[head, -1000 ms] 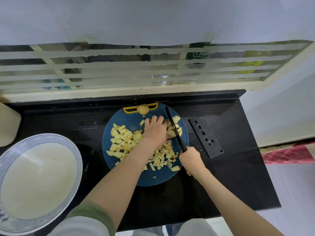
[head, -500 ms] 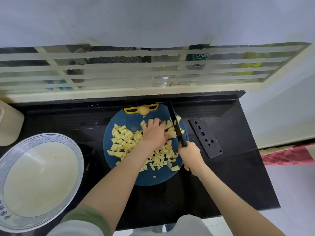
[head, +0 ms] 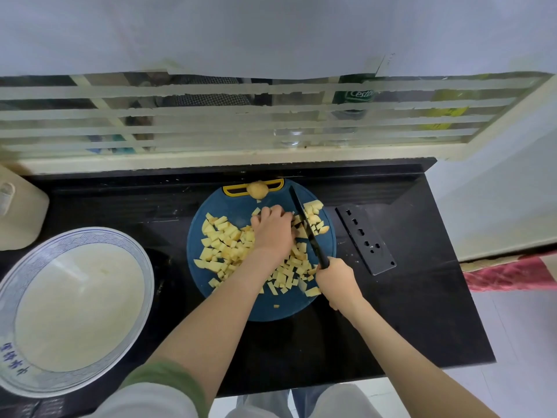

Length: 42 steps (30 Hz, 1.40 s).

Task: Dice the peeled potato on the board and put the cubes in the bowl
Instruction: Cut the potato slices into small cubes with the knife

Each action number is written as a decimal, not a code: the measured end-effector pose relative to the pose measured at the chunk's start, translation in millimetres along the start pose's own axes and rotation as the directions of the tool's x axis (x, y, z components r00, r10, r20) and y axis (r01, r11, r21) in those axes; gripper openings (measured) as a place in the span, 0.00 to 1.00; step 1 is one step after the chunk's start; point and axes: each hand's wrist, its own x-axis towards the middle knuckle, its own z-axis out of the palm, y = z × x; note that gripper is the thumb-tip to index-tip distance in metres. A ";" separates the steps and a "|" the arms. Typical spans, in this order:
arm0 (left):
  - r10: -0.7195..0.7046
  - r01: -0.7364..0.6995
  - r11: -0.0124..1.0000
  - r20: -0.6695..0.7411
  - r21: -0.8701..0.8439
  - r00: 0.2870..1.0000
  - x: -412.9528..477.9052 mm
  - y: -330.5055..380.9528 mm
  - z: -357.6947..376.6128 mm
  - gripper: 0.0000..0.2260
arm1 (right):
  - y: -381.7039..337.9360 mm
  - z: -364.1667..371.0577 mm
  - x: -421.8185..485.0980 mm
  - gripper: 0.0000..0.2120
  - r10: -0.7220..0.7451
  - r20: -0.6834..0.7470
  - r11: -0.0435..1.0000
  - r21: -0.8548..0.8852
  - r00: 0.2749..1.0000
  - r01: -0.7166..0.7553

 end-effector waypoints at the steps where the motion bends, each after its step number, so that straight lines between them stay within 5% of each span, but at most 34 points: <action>1: 0.005 -0.005 1.000 0.001 -0.003 1.000 0.0 0.1 0.7 0.16 | -0.4 0.8 1.9 0.09 0.015 0.002 1.000 -0.003 1.000 -0.015; 12: 0.067 -0.067 0.998 0.019 -0.014 0.998 2.5 -4.1 4.8 0.12 | -11.8 1.8 25.0 0.08 0.120 0.057 0.987 0.096 0.991 -0.126; 22: -0.051 0.042 0.984 -0.048 -0.172 0.998 -7.6 -15.7 -12.1 0.12 | -6.8 -23.6 13.8 0.09 -0.024 -0.038 0.988 0.152 0.999 0.029; 29: -0.065 0.058 0.985 -0.043 -0.164 0.997 -14.2 -9.8 -14.9 0.12 | 5.3 -43.6 16.1 0.12 -0.062 -0.154 0.997 0.025 0.986 0.067; 42: -0.059 0.045 0.990 -0.101 -0.133 0.993 -20.8 -11.7 -16.5 0.22 | 7.4 -15.2 13.5 0.08 -0.147 0.039 0.952 -0.264 0.988 0.152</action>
